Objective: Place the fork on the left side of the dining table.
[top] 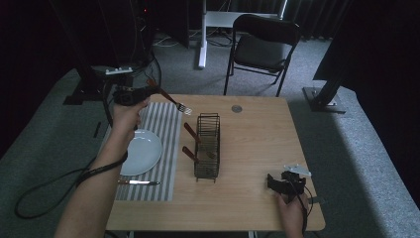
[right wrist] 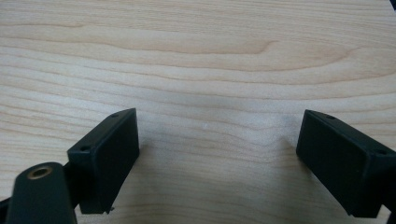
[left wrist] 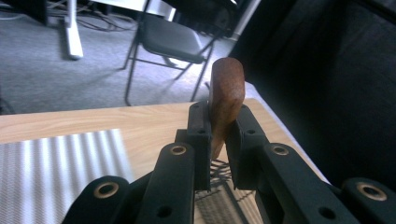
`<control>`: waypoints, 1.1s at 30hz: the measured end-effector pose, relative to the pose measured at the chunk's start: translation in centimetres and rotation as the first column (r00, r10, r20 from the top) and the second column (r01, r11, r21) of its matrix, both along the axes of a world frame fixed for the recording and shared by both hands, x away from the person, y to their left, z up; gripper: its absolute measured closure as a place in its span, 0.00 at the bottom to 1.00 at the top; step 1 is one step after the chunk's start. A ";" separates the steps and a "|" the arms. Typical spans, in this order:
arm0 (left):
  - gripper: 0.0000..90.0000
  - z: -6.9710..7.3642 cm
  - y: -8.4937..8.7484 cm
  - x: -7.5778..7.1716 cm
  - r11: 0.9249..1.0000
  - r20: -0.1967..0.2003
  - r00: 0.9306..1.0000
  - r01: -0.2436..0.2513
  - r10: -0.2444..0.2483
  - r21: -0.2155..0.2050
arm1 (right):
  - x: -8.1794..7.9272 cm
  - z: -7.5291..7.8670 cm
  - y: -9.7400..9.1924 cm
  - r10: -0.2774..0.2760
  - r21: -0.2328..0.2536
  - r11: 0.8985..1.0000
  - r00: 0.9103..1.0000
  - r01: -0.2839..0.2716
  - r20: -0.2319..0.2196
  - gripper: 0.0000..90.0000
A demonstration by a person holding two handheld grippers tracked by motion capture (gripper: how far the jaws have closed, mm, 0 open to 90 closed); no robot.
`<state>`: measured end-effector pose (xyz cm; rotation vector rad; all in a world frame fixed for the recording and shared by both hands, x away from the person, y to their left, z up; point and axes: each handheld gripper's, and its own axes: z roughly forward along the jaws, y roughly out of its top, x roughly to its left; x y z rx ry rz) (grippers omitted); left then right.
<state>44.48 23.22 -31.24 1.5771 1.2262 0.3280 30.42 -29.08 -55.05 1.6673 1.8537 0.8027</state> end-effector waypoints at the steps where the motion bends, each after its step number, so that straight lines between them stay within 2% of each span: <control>1: 0.90 -0.1 0.3 0.0 1.000 0.003 1.000 -0.013 0.013 0.004 | 0.0 0.0 0.0 0.000 0.000 1.000 1.000 0.000 0.000 0.14; 3: 0.90 -0.8 1.2 0.3 0.999 -0.002 0.999 -0.044 0.044 0.007 | 0.0 0.0 0.0 0.000 0.000 1.000 1.000 0.000 0.000 0.14; 9: 0.90 -3.0 3.1 0.8 0.995 -0.037 0.994 -0.098 0.099 0.020 | 0.0 0.0 0.0 0.001 -0.001 1.000 1.000 -0.001 0.000 0.14; 16: 0.90 -5.7 4.7 1.7 0.991 -0.057 0.990 -0.129 0.130 0.025 | 0.0 0.0 0.0 0.001 -0.001 1.000 1.000 -0.001 0.000 0.14; 19: 0.90 -7.4 5.4 2.2 0.989 -0.093 0.984 -0.151 0.150 0.003 | 0.0 0.0 0.0 0.001 -0.001 1.000 1.000 -0.001 0.000 0.14; 21: 0.90 -8.6 5.5 2.5 0.985 -0.112 0.979 -0.170 0.171 0.017 | 0.0 0.0 0.0 0.001 -0.001 1.000 1.000 -0.001 0.000 0.14; 24: 0.90 -10.2 5.8 2.8 0.983 -0.135 0.974 -0.184 0.184 0.012 | 0.0 0.0 0.0 0.001 -0.001 1.000 1.000 -0.001 0.000 0.14; 25: 0.90 -10.2 5.8 2.8 0.983 -0.135 0.974 -0.184 0.184 0.012 | 0.0 0.0 0.0 0.001 -0.001 1.000 1.000 -0.001 0.000 0.14; 26: 0.90 -11.1 6.2 3.0 0.980 -0.140 0.970 -0.201 0.200 0.005 | 0.0 0.0 0.0 0.001 -0.001 1.000 1.000 -0.001 0.000 0.14; 29: 0.90 -12.3 6.9 3.2 0.973 -0.166 0.960 -0.229 0.224 -0.012 | 0.0 0.0 0.0 0.001 -0.001 1.000 1.000 -0.001 0.000 0.14; 31: 0.90 -13.2 7.3 3.2 0.968 -0.176 0.953 -0.251 0.248 0.004 | 0.0 0.0 0.0 0.001 -0.001 1.000 1.000 -0.001 0.000 0.14; 33: 0.90 -13.8 7.8 3.1 0.966 -0.187 0.951 -0.258 0.248 -0.032 | 0.0 0.0 0.0 0.001 -0.001 1.000 1.000 -0.001 0.000 0.14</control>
